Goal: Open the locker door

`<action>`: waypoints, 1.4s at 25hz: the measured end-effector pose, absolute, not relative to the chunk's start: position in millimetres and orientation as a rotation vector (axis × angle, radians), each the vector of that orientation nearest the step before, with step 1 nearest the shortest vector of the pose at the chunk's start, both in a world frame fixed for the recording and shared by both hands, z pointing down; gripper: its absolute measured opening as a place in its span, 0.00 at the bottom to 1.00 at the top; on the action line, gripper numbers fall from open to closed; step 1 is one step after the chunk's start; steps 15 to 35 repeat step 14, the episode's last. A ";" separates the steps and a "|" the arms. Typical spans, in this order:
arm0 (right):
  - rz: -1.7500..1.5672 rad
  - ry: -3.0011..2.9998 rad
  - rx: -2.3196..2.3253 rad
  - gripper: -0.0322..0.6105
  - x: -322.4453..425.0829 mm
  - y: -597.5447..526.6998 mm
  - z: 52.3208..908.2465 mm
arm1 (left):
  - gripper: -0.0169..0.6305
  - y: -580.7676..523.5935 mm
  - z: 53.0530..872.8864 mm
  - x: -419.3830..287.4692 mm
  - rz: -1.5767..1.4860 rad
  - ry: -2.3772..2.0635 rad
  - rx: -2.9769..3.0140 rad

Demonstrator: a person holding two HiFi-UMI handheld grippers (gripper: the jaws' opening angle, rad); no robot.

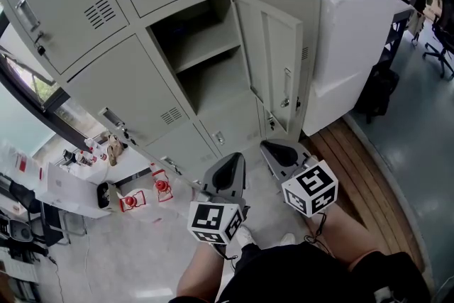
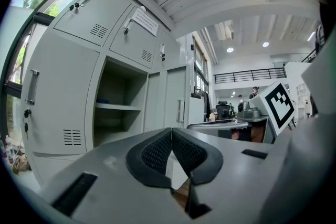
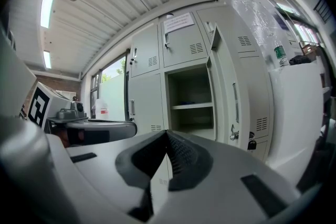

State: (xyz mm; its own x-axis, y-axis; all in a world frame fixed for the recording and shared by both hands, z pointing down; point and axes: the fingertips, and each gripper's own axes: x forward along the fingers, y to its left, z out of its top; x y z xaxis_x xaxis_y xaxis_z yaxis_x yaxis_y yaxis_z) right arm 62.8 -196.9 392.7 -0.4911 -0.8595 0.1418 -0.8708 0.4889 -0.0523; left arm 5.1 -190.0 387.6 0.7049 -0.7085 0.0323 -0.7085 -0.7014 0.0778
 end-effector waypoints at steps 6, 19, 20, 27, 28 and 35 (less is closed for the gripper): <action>0.190 -2.638 1.532 0.13 65.8 -197.4 394.1 | 0.05 -190.1 390.0 8.8 0.016 -1.178 2.819; 0.201 -2.646 1.532 0.13 73.9 -197.8 395.7 | 0.05 -190.4 390.8 17.2 0.026 -1.181 2.817; 0.201 -2.646 1.532 0.13 73.9 -197.8 395.7 | 0.05 -190.4 390.8 17.2 0.026 -1.181 2.817; 0.201 -2.646 1.532 0.13 73.9 -197.8 395.7 | 0.05 -190.4 390.8 17.2 0.026 -1.181 2.817; 0.201 -2.646 1.532 0.13 73.9 -197.8 395.7 | 0.05 -190.4 390.8 17.2 0.026 -1.181 2.817; 0.201 -2.646 1.532 0.13 73.9 -197.8 395.7 | 0.05 -190.4 390.8 17.2 0.026 -1.181 2.817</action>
